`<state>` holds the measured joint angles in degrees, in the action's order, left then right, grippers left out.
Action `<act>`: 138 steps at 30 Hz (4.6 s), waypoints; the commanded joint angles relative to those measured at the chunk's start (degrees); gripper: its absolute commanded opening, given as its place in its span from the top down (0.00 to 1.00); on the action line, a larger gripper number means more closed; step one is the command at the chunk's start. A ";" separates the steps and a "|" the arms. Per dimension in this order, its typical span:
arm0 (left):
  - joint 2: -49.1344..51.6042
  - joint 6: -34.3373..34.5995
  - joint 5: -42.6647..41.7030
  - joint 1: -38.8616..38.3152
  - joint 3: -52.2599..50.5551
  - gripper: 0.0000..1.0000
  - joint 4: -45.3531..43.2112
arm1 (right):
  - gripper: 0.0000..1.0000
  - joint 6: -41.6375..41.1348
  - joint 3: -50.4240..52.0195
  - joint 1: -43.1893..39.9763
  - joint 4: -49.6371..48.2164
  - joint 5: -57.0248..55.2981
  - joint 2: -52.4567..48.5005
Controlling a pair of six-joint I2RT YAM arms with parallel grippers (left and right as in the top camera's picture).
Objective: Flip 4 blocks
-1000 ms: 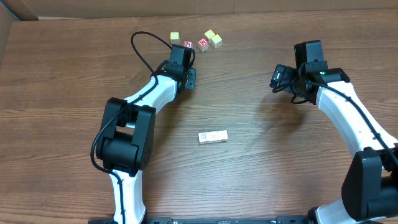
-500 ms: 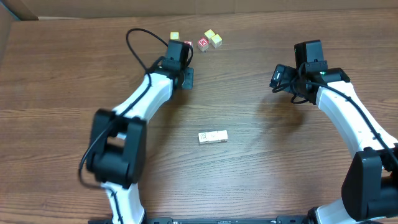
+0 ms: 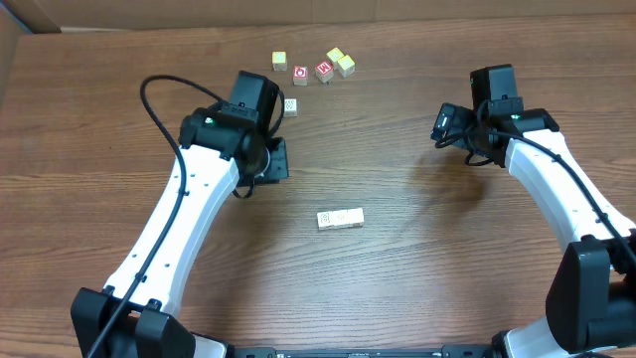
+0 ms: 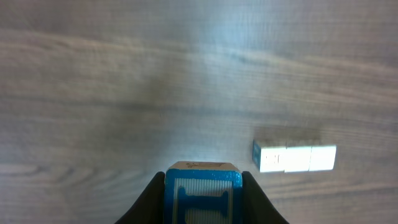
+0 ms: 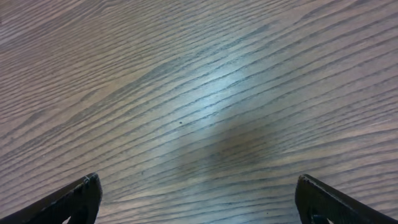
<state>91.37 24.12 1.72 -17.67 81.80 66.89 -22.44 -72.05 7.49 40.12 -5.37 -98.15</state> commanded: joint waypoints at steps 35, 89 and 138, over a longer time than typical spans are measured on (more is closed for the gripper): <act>0.22 10.54 -1.05 -8.02 -21.70 0.60 -20.72 | 0.00 0.17 -0.55 -0.11 -0.17 -0.59 0.35; 4.20 11.17 -3.89 -7.48 -26.56 0.93 -22.64 | 0.00 0.17 -0.52 -0.11 -0.37 -0.59 0.35; 4.09 3.23 -7.67 -4.76 -3.08 0.96 -4.87 | 0.00 0.17 -0.52 -0.11 -0.37 -0.59 0.35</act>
<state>95.20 29.87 -2.44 -22.72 76.97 61.71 -22.46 -72.05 7.49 40.07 -5.37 -98.15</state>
